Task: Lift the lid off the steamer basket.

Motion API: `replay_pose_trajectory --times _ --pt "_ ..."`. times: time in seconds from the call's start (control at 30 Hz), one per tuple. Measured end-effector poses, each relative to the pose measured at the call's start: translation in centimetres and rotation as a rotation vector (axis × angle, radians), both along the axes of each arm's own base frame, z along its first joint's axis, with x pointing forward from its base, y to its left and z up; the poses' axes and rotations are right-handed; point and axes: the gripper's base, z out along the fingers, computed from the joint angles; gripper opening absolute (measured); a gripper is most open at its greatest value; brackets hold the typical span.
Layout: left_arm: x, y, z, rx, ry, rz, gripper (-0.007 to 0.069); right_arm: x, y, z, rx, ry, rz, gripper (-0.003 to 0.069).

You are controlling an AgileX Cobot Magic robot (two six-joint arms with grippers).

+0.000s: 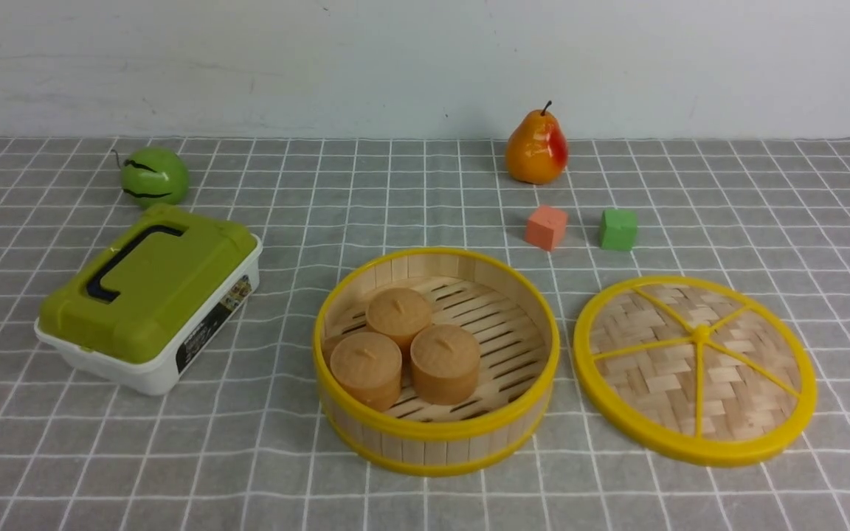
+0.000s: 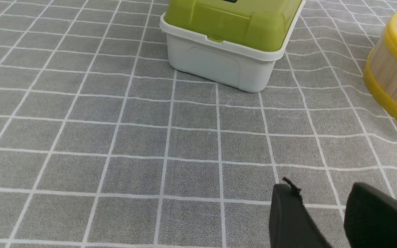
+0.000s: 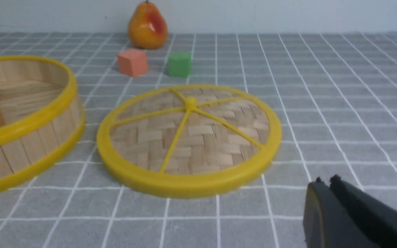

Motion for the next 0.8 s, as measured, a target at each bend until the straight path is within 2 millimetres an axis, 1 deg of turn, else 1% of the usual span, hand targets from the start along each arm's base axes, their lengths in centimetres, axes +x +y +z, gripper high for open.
replay_pose_trajectory --times 0.03,0.1,0.23,0.43,0.67,0.8 --pt "0.00 0.00 0.00 0.000 0.000 0.000 0.0239 -0.01 0.00 -0.04 -0.001 0.005 0.000 0.0003" --pt "0.00 0.00 0.00 0.000 0.000 0.000 0.0239 -0.14 -0.05 -0.62 0.020 0.070 -0.011 0.0007" --pt "0.00 0.00 0.00 0.000 0.000 0.000 0.0239 -0.25 -0.08 -0.81 0.023 0.104 -0.015 0.0012" --pt "0.00 0.00 0.00 0.000 0.000 0.000 0.0239 -0.28 -0.10 -0.81 0.020 0.113 -0.018 0.0022" --pt "0.00 0.00 0.00 0.000 0.000 0.000 0.0239 -0.31 -0.42 -0.80 0.024 0.115 -0.079 0.0029" --pt "0.00 0.00 0.00 0.000 0.000 0.000 0.0239 -0.31 -0.44 -0.80 0.024 0.115 -0.082 0.0031"
